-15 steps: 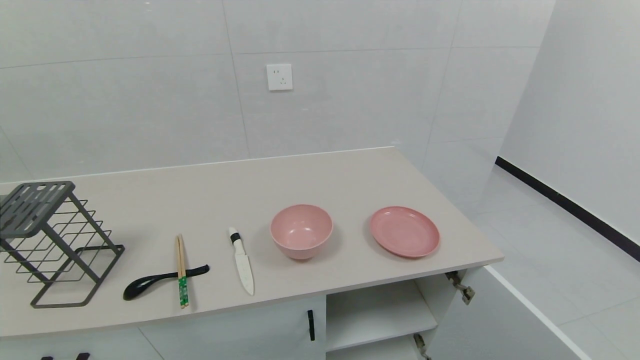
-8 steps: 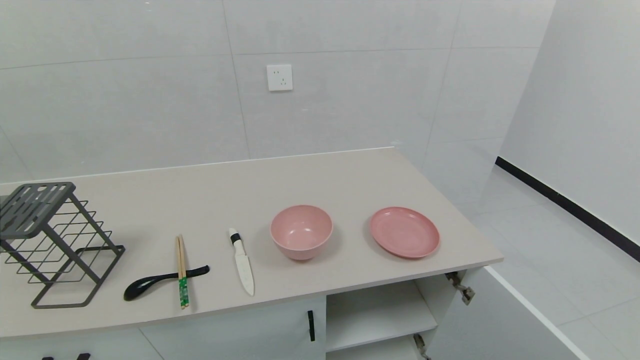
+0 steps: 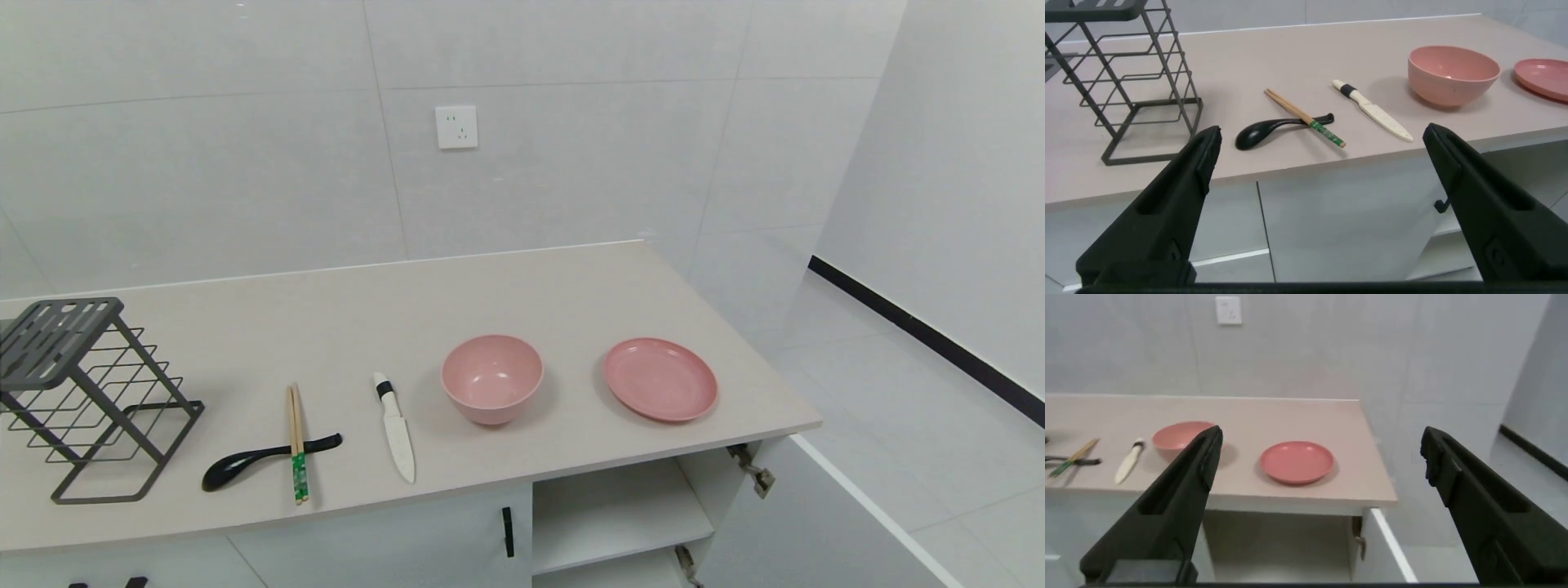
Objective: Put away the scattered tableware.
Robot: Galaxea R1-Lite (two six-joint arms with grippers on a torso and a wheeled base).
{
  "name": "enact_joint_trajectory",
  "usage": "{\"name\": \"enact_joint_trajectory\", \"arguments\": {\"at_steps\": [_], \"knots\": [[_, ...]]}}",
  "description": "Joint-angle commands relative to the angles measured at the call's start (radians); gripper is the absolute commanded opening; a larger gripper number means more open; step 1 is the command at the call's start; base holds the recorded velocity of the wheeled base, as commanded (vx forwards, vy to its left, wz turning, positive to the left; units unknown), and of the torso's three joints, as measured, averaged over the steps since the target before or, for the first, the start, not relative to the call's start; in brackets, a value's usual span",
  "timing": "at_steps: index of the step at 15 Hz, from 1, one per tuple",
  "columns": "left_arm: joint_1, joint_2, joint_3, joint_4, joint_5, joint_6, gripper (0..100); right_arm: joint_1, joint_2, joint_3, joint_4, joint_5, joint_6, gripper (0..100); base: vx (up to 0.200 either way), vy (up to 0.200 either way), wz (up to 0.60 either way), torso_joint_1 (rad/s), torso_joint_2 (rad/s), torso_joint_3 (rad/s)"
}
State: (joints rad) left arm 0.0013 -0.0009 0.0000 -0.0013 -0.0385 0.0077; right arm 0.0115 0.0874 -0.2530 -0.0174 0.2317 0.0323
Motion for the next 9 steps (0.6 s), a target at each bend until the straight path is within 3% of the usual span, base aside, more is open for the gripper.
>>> {"name": "enact_joint_trajectory", "arguments": {"at_steps": [1,4,9], "knots": [[0.0,0.001,0.0,0.0,0.0,0.0,100,0.007,0.16,-0.069,0.019,0.069,0.0,100,0.0,0.0,0.0,0.0,0.0,0.0],[0.0,0.002,0.0,0.0,0.003,-0.002,100,0.019,0.308,-0.075,0.014,0.143,-0.002,100,0.0,0.0,0.0,0.0,0.0,0.0],[0.0,0.001,0.0,0.0,0.003,-0.003,100,0.039,0.48,-0.084,-0.047,0.176,-0.012,100,0.0,0.0,0.0,0.0,0.0,0.0]]}}
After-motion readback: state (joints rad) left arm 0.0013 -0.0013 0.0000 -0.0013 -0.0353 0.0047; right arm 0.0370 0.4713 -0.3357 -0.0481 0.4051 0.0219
